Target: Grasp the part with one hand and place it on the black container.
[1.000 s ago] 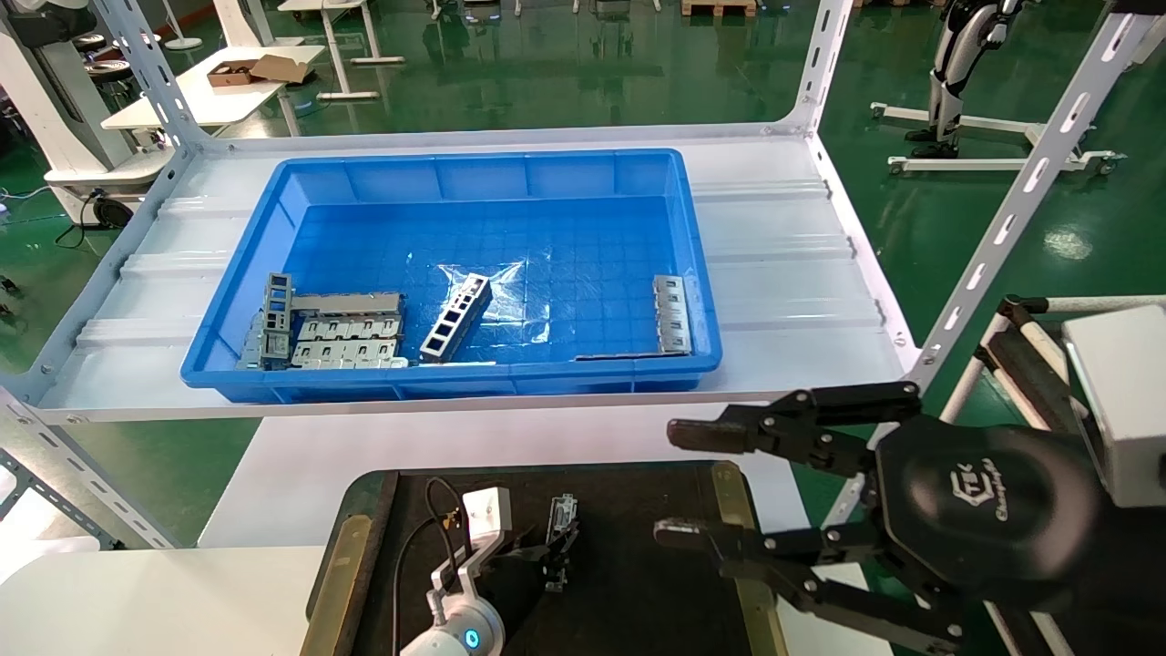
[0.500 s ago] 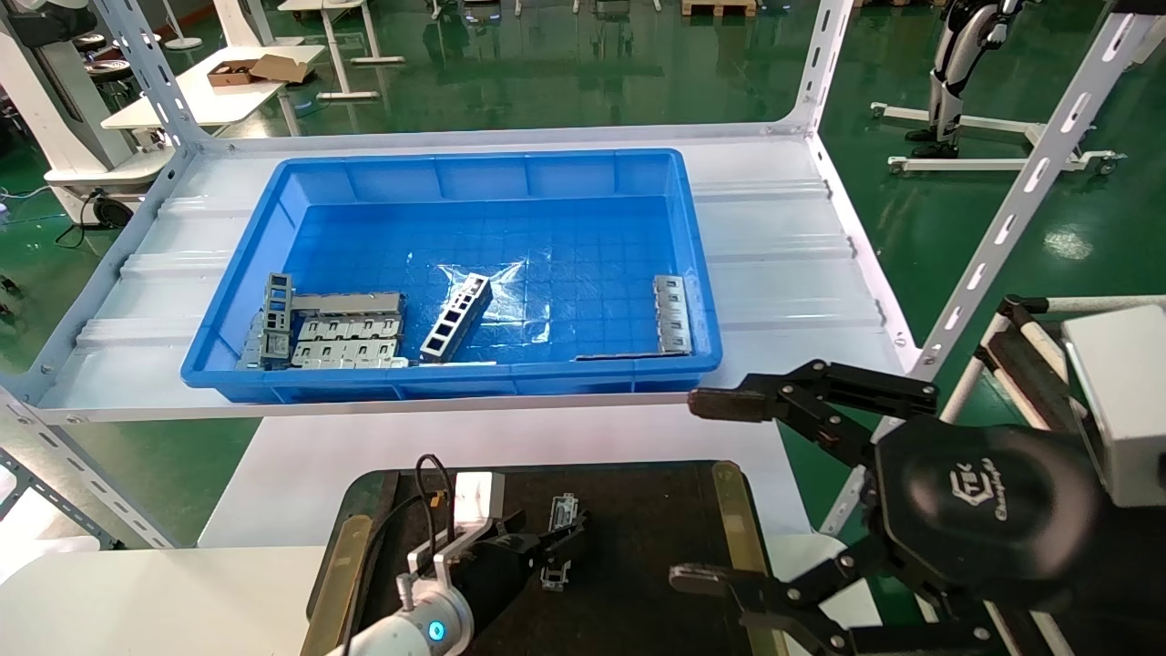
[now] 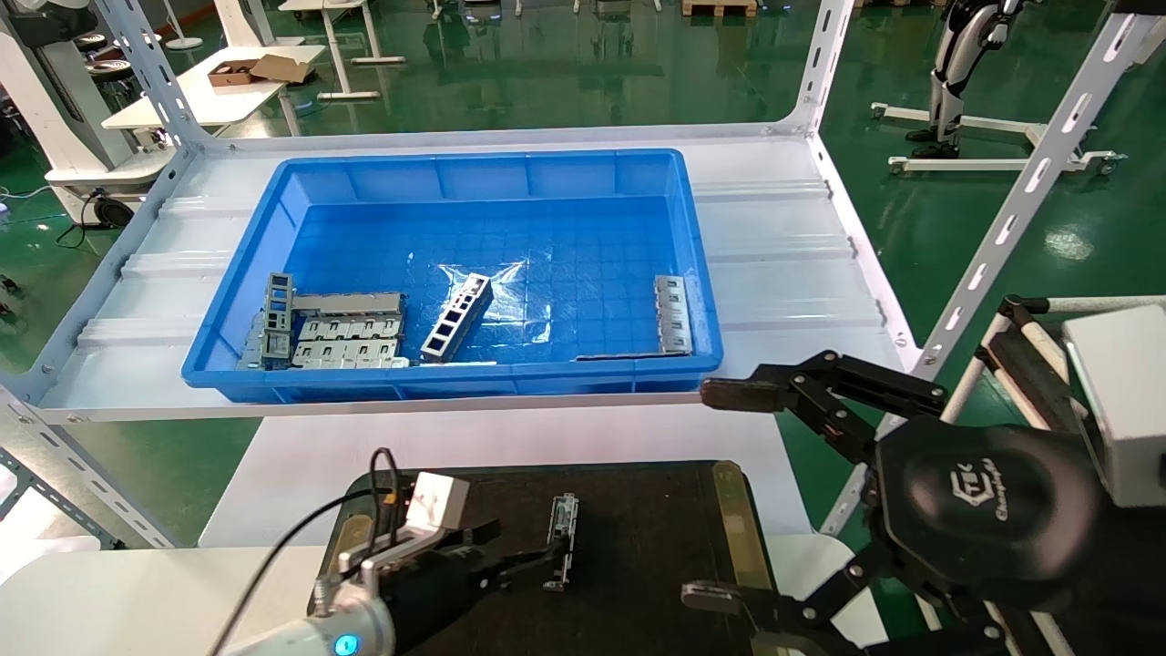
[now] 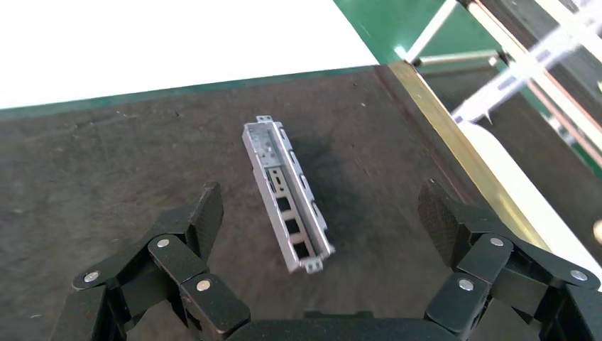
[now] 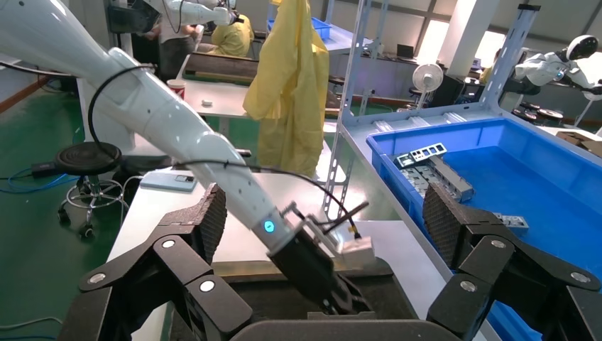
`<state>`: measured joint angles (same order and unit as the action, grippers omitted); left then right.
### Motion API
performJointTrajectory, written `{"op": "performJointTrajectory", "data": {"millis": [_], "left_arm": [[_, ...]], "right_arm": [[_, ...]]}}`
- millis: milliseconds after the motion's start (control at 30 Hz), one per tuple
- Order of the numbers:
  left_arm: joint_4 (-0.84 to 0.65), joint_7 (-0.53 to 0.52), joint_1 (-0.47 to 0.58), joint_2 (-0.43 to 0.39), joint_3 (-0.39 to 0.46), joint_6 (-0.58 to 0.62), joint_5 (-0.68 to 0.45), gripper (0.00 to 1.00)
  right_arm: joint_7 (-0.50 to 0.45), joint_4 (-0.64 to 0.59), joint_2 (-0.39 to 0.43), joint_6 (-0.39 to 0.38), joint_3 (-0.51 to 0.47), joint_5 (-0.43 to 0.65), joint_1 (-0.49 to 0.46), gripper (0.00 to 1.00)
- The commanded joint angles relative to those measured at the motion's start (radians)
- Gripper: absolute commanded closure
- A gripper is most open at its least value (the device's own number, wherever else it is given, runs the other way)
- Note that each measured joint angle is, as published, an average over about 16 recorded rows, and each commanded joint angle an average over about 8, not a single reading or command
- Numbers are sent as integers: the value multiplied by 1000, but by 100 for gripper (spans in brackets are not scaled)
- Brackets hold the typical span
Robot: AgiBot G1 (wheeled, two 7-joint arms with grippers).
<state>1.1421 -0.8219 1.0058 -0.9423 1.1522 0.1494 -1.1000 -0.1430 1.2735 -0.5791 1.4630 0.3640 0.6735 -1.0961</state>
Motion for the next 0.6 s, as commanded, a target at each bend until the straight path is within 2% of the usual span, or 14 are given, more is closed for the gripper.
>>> {"op": "performJointTrajectory", "data": {"millis": [33, 300, 600], "left_arm": [[32, 21, -5, 37, -23, 38, 0, 0], [107, 153, -42, 140, -141, 172, 56, 0], [124, 334, -89, 226, -285, 351, 178, 0]], "right_arm": [[0, 0, 0, 0, 0, 0, 0, 0], [0, 0, 0, 0, 0, 0, 0, 0], [0, 0, 0, 0, 0, 0, 0, 0]]}}
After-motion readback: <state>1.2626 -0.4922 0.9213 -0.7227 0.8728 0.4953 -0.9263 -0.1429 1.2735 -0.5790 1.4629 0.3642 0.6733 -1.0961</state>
